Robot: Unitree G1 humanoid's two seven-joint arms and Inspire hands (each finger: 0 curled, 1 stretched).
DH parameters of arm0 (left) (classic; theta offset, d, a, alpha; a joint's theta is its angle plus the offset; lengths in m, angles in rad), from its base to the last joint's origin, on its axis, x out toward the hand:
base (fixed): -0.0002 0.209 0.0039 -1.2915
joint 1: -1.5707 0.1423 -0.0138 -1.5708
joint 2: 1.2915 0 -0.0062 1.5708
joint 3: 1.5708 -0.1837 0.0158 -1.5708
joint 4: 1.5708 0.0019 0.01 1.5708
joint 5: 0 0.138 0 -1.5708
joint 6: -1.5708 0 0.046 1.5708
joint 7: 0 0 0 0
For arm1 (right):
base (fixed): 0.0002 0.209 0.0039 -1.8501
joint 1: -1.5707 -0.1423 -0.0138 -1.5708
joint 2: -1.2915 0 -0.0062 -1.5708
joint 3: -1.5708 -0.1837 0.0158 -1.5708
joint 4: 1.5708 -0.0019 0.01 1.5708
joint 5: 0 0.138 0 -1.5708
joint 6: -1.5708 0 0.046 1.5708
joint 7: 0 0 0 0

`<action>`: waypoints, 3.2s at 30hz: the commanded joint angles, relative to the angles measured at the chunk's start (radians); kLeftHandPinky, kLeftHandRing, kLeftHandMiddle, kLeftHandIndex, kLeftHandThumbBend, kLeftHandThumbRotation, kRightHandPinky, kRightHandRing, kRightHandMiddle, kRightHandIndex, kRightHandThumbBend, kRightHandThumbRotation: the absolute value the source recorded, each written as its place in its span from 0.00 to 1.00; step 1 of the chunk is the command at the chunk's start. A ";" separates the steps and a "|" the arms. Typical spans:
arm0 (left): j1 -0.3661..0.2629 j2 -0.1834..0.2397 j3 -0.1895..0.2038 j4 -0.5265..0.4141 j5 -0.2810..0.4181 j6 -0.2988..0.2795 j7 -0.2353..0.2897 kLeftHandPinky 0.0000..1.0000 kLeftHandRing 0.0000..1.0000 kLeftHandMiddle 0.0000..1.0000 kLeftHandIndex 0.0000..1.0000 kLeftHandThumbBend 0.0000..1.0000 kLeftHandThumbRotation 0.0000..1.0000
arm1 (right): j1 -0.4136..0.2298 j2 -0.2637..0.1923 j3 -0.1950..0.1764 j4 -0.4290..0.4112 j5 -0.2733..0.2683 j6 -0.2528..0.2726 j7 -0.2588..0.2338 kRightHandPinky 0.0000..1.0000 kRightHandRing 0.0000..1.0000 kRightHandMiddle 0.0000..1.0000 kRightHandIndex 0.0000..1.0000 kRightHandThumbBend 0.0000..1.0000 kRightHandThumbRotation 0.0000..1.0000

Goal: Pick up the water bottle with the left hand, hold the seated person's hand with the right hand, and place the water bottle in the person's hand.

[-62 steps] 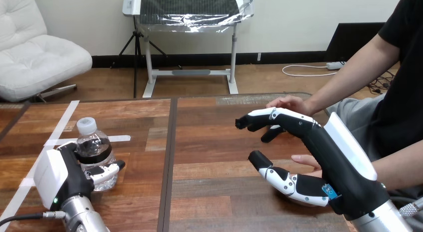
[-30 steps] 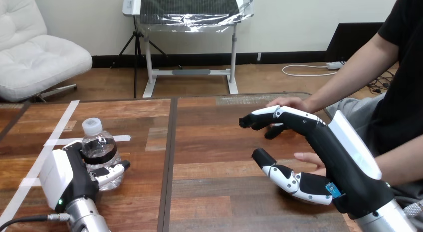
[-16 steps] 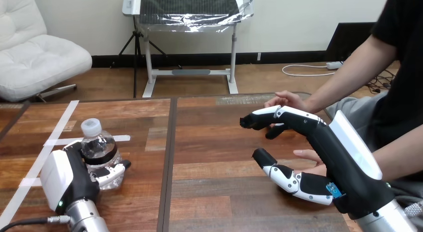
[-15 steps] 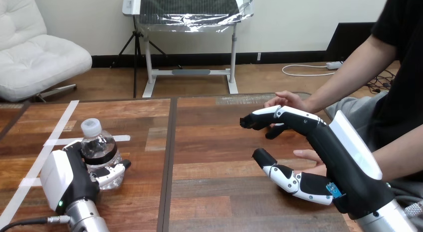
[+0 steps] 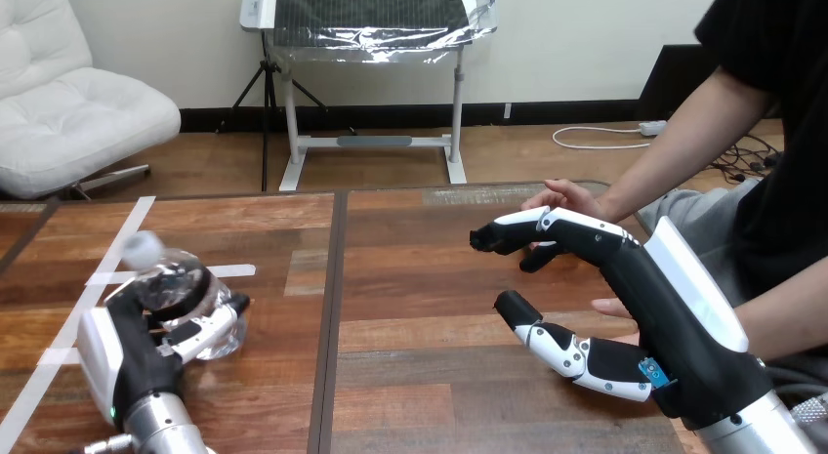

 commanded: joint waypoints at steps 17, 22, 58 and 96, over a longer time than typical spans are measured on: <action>0.041 -0.080 0.044 -0.363 -0.110 -0.085 -0.157 0.35 0.41 0.47 0.48 0.70 0.00 | -0.040 0.008 -0.015 -0.031 -0.010 -0.015 -0.021 0.59 0.70 0.70 0.68 0.36 0.00; 0.061 -0.093 0.039 -0.433 -0.120 -0.078 -0.186 0.35 0.41 0.47 0.48 0.71 0.00 | -0.042 0.008 -0.015 -0.033 -0.016 -0.011 -0.021 0.59 0.70 0.70 0.69 0.36 0.00; 0.199 -0.183 -0.023 -0.785 -0.116 0.010 -0.349 0.37 0.41 0.46 0.48 0.67 0.00 | -0.081 -0.076 -0.092 -0.046 -0.092 0.056 0.005 0.63 0.74 0.76 0.73 0.52 0.00; 0.293 -0.231 -0.086 -0.916 -0.076 0.018 -0.402 0.39 0.41 0.46 0.47 0.65 0.00 | -0.185 -0.445 -0.216 0.088 -0.258 0.392 0.213 0.78 0.86 0.88 0.85 0.76 0.00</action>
